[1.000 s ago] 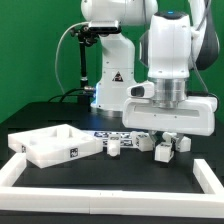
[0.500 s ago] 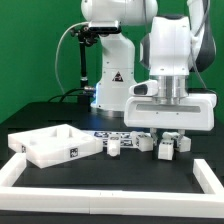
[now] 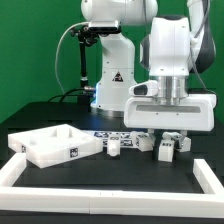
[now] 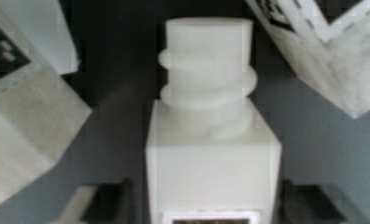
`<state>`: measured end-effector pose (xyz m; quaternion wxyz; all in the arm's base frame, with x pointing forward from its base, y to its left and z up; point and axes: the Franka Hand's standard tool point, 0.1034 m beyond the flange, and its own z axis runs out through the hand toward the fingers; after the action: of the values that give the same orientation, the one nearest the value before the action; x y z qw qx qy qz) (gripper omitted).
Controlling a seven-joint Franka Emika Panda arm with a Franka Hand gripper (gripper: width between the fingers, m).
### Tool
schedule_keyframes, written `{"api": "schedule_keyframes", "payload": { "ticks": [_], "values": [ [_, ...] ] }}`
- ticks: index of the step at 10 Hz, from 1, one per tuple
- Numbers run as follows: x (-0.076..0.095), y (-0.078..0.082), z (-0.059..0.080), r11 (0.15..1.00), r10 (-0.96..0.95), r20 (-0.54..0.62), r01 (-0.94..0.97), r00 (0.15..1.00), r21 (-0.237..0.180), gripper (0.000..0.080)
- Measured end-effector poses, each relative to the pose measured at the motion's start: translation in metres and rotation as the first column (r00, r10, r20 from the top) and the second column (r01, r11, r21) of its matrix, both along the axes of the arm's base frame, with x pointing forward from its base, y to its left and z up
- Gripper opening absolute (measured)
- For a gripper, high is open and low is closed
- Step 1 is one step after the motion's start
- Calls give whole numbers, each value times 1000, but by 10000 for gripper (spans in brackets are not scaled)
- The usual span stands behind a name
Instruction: Assemble one leg
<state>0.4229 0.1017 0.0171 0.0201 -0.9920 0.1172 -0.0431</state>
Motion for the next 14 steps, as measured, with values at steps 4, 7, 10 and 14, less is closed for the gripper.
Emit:
{"api": "schedule_keyframes", "payload": {
  "ticks": [4,7,10,14],
  "values": [
    [21,-34,63,999,34,-54,-32,998,37,627],
    [37,-45,67,1000,-1,-53,2,999,31,649],
    [37,-45,67,999,26,-52,-25,998,32,649],
    [32,-119,80,997,77,-66,-75,995,29,649]
  ]
}}
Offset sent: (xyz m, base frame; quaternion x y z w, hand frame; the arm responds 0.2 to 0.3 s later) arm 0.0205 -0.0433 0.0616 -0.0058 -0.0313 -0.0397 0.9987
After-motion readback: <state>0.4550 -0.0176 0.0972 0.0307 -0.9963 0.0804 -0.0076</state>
